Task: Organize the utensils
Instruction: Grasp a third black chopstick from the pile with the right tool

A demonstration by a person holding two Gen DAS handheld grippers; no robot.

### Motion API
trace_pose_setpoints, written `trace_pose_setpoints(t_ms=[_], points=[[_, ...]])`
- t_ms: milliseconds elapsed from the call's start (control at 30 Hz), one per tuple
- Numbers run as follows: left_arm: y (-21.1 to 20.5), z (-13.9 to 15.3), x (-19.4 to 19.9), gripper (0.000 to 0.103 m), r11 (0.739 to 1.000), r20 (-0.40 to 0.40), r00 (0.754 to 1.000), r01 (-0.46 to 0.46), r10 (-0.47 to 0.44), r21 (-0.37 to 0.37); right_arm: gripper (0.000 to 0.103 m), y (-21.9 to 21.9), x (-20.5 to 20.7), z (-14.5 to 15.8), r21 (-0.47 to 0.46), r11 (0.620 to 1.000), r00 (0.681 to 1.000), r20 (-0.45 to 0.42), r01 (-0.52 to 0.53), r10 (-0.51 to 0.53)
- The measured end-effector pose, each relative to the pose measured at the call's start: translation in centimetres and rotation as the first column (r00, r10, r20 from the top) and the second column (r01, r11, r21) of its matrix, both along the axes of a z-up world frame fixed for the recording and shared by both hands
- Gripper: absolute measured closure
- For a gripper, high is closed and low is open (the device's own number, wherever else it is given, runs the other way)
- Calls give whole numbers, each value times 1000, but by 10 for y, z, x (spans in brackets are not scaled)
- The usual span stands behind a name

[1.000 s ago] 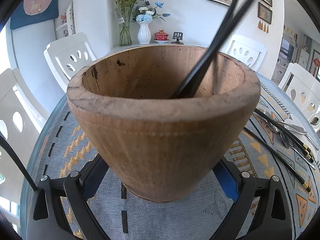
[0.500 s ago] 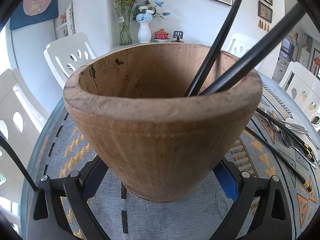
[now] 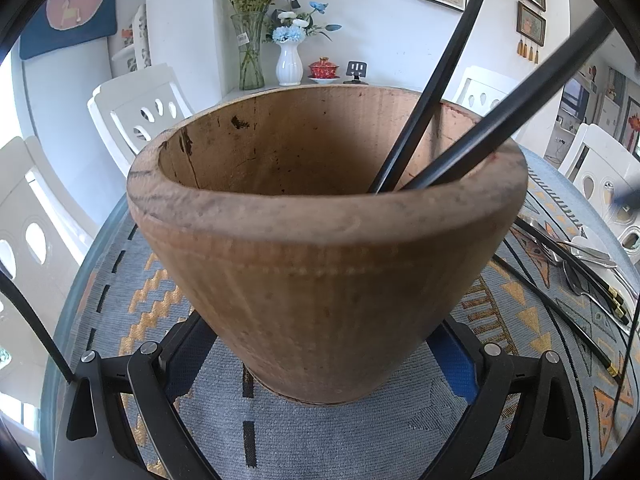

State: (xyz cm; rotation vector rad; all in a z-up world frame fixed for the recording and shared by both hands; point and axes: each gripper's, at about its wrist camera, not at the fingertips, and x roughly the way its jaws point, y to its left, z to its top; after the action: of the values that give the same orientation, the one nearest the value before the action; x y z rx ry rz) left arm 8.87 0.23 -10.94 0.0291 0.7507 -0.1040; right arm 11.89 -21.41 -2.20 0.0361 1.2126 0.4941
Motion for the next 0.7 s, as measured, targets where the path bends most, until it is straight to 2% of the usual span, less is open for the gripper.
trace_pose_setpoints(t_ms=[100, 300, 467, 700], points=[[1, 0, 1, 5, 1000, 0, 1000, 0, 0, 0, 62, 2, -2, -38, -70, 997, 994, -104, -21, 13], [1, 0, 1, 5, 1000, 3, 1000, -2, 2, 6, 64, 6, 0, -76, -155, 986, 980, -196, -57, 26], [1, -1, 0, 5, 1000, 4, 1000, -3, 3, 6, 71, 7, 4, -89, -186, 980, 975, -223, -67, 24], [1, -1, -1, 5, 1000, 4, 1000, -3, 3, 8, 77, 20, 8, -93, -262, 957, 976, -203, -126, 73]])
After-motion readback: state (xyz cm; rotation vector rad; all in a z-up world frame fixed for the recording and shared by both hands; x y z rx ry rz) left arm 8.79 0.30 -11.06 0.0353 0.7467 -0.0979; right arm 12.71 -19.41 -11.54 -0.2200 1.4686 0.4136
